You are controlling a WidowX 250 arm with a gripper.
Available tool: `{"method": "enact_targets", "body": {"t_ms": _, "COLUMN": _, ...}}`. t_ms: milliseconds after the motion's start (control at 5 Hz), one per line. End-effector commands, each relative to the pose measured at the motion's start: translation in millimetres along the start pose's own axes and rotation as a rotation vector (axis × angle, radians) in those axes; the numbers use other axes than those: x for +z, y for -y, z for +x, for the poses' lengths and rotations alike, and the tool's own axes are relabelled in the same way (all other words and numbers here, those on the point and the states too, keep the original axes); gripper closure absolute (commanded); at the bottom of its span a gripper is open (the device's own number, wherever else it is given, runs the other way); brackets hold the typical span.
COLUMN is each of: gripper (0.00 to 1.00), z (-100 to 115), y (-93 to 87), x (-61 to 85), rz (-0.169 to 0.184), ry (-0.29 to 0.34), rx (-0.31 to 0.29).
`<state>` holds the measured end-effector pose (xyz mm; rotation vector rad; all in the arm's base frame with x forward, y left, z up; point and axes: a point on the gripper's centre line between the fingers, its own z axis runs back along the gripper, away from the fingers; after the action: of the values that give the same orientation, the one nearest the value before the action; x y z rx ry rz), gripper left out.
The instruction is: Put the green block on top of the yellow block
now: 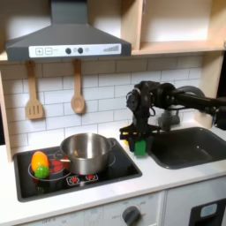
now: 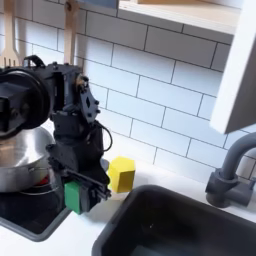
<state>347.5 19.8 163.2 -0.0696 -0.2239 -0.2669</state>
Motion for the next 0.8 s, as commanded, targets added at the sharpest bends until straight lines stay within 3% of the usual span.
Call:
{"method": "enact_targets", "body": {"t_ms": 0, "gripper": 1.0, "z": 16, "y": 8.1, "x": 9.2, "rz": -0.028, "ry": 0.039, "rx": 0.021}}
{"method": "enact_targets", "body": {"t_ms": 600, "gripper": 1.0, "z": 37, "y": 9.1, "x": 11.0, "rz": -0.044, "ry": 0.074, "rx": 0.037}}
